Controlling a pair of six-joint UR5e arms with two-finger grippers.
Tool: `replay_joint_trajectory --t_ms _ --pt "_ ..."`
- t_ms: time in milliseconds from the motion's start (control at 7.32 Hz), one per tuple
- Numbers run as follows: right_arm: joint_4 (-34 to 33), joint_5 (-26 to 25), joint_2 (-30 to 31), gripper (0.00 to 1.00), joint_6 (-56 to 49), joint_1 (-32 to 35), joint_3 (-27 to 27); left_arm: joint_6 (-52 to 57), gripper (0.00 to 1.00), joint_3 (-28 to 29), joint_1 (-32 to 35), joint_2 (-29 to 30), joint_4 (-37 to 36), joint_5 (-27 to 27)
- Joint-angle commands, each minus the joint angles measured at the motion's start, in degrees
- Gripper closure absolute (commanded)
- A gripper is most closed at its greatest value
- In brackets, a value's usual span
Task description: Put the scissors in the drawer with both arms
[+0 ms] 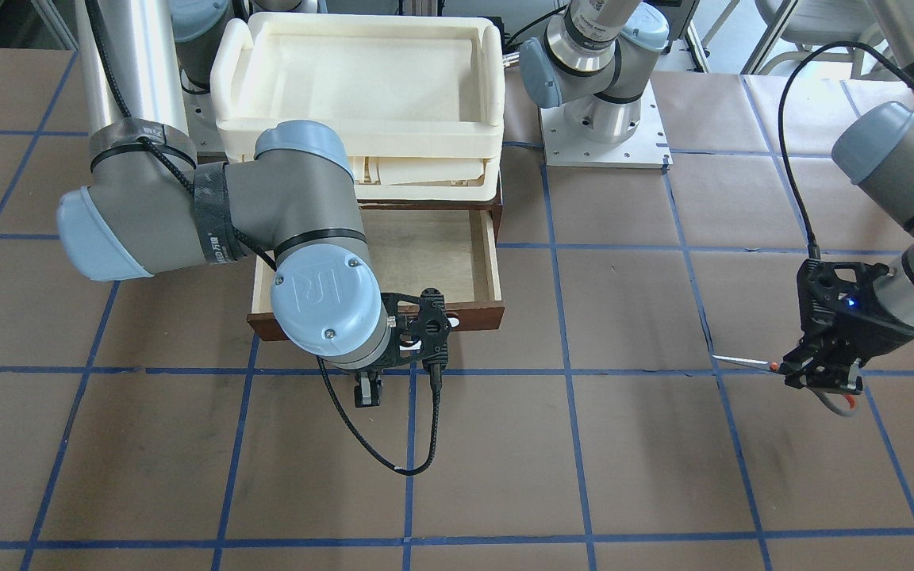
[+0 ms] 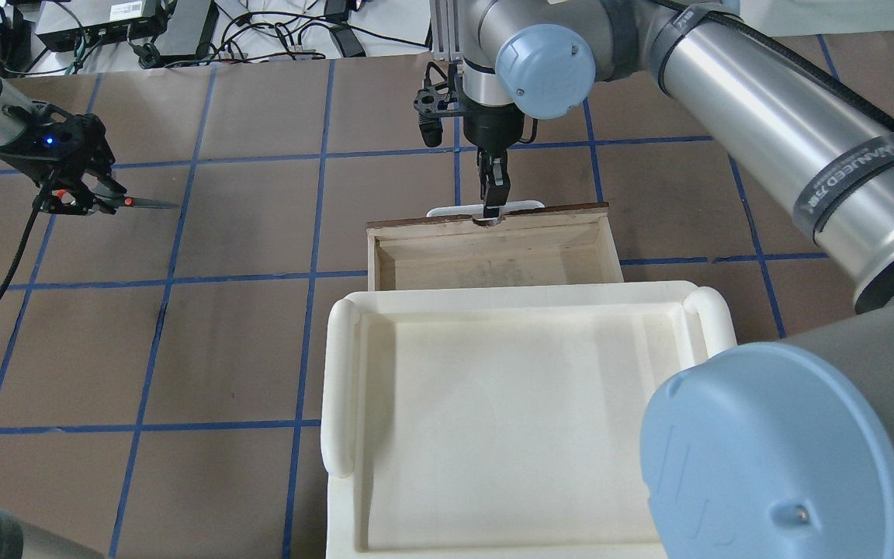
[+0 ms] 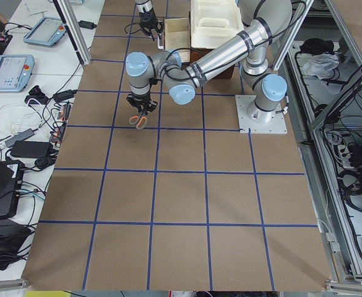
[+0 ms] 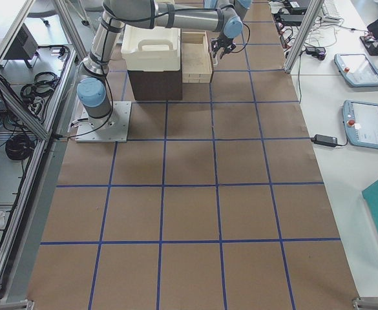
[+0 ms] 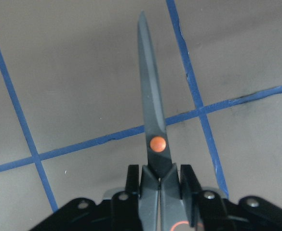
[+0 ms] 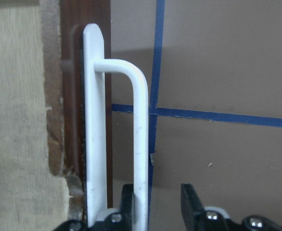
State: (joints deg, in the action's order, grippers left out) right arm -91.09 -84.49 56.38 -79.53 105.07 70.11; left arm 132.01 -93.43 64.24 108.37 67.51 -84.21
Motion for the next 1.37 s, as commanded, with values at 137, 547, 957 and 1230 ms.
replay_joint_trajectory --t_ms 137,547,957,1230 --pt "-0.1 0.0 -1.4 0.57 0.1 0.0 -2.3 0.0 1.00 0.0 0.1 -0.3 0.2 0.2" --pt "-0.1 0.0 -2.8 0.57 0.0 0.0 -4.4 0.0 1.00 0.0 0.1 -0.5 0.7 0.2" --pt "-0.2 0.2 -3.0 0.57 -0.1 0.0 -4.4 -0.1 1.00 0.1 0.7 -1.2 0.8 0.2" --pt "-1.4 0.3 -3.2 0.54 -0.4 0.0 -4.5 -2.5 1.00 0.5 2.5 -2.5 1.3 0.0"
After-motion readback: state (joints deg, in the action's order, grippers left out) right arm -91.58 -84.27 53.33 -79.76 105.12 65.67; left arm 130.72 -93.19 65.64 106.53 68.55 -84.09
